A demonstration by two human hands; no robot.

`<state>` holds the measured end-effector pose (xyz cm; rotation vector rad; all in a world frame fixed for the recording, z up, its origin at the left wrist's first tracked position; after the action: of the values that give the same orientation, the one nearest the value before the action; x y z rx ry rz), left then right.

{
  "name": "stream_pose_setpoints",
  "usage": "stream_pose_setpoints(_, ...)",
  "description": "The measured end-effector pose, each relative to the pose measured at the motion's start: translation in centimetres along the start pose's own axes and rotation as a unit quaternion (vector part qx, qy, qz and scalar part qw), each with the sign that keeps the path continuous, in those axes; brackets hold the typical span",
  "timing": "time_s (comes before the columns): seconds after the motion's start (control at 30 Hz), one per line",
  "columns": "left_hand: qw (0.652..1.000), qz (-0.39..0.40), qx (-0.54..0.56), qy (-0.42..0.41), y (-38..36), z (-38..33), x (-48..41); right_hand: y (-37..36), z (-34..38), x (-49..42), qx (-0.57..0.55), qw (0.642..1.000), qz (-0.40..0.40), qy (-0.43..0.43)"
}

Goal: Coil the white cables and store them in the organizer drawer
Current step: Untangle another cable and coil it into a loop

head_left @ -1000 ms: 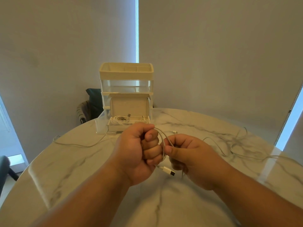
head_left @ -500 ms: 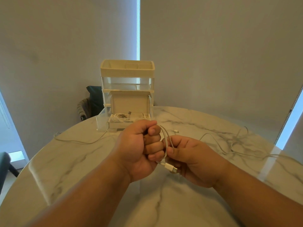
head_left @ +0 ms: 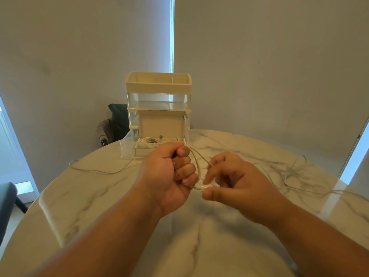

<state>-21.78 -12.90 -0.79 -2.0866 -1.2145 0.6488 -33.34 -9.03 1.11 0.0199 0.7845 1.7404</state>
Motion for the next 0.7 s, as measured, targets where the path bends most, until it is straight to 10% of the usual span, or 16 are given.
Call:
stream_pose_setpoints(0.5, 0.996, 0.050, -0.069, 0.016, -0.9, 0.5, 0.1, 0.2, 0.0, -0.6, 0.186, 0.982, 0.020, -0.002)
stream_pose_setpoints(0.7, 1.000, 0.023, -0.013, -0.004, -0.2, 0.1, -0.1, 1.2, -1.9, -0.3, -0.100, 0.992, -0.058, -0.050)
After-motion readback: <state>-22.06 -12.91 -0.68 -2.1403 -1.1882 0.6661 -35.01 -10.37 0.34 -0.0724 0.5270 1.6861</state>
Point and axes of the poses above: each hand's wrist, its own x-axis away from the middle knuckle, its own y-axis out of the back of the hand, z = x × y, the point moved 9 cm from there along -x, towards the middle knuckle, and after that the axes turned 7 degrees about z, right-handed, at the moved point
